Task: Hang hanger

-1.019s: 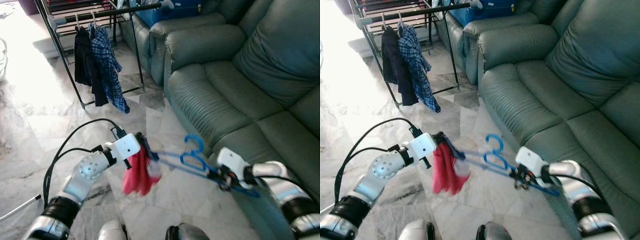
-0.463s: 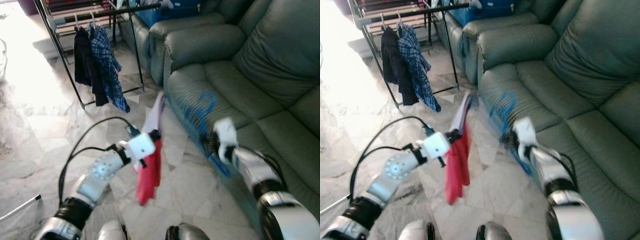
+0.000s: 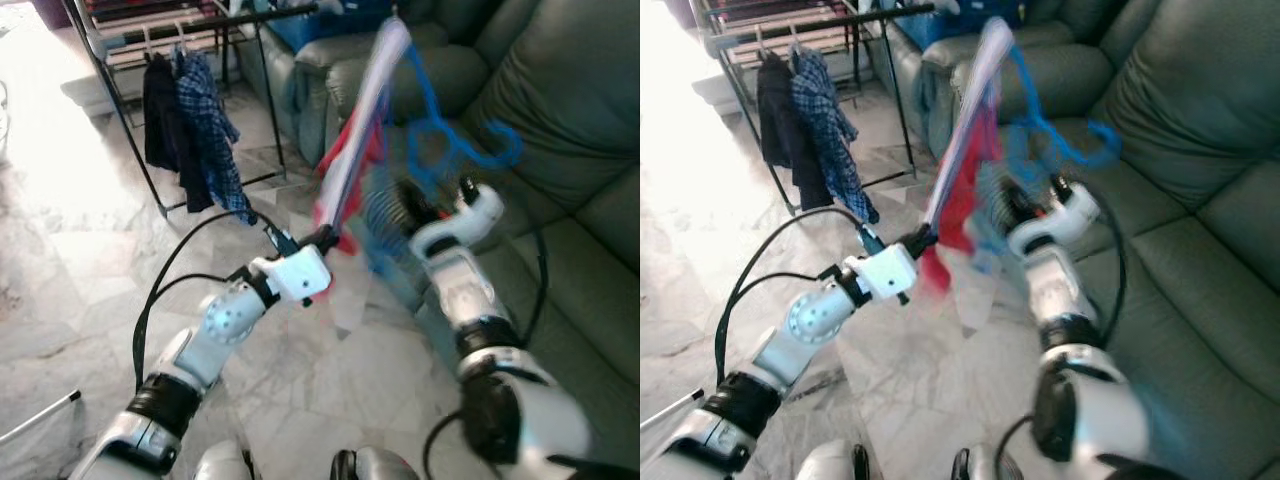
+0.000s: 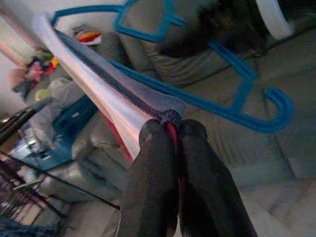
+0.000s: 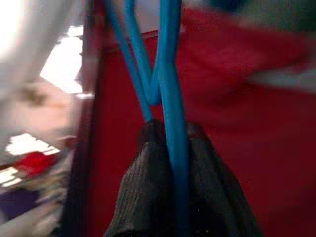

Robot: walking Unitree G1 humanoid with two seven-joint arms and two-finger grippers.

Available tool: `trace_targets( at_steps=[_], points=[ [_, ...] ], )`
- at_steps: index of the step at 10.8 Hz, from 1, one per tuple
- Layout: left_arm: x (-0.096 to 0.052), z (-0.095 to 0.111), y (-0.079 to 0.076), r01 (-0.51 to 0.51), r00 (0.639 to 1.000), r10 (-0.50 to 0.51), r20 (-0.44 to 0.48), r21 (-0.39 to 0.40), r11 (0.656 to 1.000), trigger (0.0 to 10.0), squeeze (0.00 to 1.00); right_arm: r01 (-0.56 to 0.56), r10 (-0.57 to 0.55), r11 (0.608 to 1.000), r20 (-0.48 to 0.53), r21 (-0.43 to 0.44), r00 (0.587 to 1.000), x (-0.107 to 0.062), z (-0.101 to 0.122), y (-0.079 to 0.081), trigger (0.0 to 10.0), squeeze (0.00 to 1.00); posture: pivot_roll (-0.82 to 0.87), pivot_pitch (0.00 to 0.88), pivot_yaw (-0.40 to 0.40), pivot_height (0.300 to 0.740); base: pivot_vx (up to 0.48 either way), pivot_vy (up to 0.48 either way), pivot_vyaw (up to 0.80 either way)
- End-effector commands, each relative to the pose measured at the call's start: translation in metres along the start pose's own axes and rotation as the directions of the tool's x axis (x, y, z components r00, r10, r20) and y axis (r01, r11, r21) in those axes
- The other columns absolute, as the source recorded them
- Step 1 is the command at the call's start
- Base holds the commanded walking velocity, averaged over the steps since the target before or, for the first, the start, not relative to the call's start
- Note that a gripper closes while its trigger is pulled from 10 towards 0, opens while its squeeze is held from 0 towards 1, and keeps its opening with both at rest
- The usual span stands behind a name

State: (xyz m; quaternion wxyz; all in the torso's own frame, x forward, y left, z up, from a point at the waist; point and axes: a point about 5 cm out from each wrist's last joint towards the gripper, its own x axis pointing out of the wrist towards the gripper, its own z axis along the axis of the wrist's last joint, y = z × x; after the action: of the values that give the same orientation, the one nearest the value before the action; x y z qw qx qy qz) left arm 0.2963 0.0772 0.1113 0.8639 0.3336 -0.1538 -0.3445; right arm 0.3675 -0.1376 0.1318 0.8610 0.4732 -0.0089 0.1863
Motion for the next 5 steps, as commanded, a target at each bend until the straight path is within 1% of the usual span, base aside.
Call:
trace_targets(
  at_steps=[1, 2, 3, 4, 5],
  points=[
    [-0.009, -0.015, -0.02, 0.077, 0.995, -0.075, -0.07, 0.018, 0.997, 10.0, 0.0, -0.199, 0.2, 0.98, 0.116, -0.013, 0.973, 0.01, 0.032, 0.036, 10.0, 0.0, -0.01, 0.082, -0.053, 0.74, 0.0, 0.0, 0.0],
    [-0.008, -0.019, -0.014, 0.021, 0.995, -0.017, -0.099, 0.045, 0.999, 10.0, 0.0, -0.318, 0.317, 0.948, 0.06, 0.004, 0.946, 0.009, 0.022, 0.059, 10.0, 0.0, -0.01, 0.082, -0.054, 0.74, 0.0, 0.0, 0.0],
    [-0.007, -0.026, -0.007, -0.034, 0.99, 0.047, -0.134, 0.1, 0.994, 10.0, 0.0, -0.431, 0.431, 0.901, 0.007, 0.041, 0.902, 0.006, 0.015, 0.079, 10.0, 0.0, -0.01, 0.082, -0.054, 0.74, 0.0, 0.0, 0.0],
    [-0.008, -0.034, 0.006, -0.109, 0.977, 0.135, -0.167, 0.157, 0.982, 10.0, 0.0, -0.537, 0.538, 0.843, -0.098, 0.042, 0.837, -0.005, 0.005, 0.094, 10.0, 0.0, -0.01, 0.083, -0.055, 0.74, 0.0, 0.0, 0.0],
    [-0.009, -0.038, 0.014, -0.138, 0.968, 0.174, -0.183, 0.193, 0.971, 10.0, 0.0, -0.548, 0.545, 0.836, -0.135, 0.015, 0.828, -0.011, 0.004, 0.092, 10.0, 0.0, -0.01, 0.081, -0.055, 0.74, 0.0, 0.0, 0.0]
  ],
)
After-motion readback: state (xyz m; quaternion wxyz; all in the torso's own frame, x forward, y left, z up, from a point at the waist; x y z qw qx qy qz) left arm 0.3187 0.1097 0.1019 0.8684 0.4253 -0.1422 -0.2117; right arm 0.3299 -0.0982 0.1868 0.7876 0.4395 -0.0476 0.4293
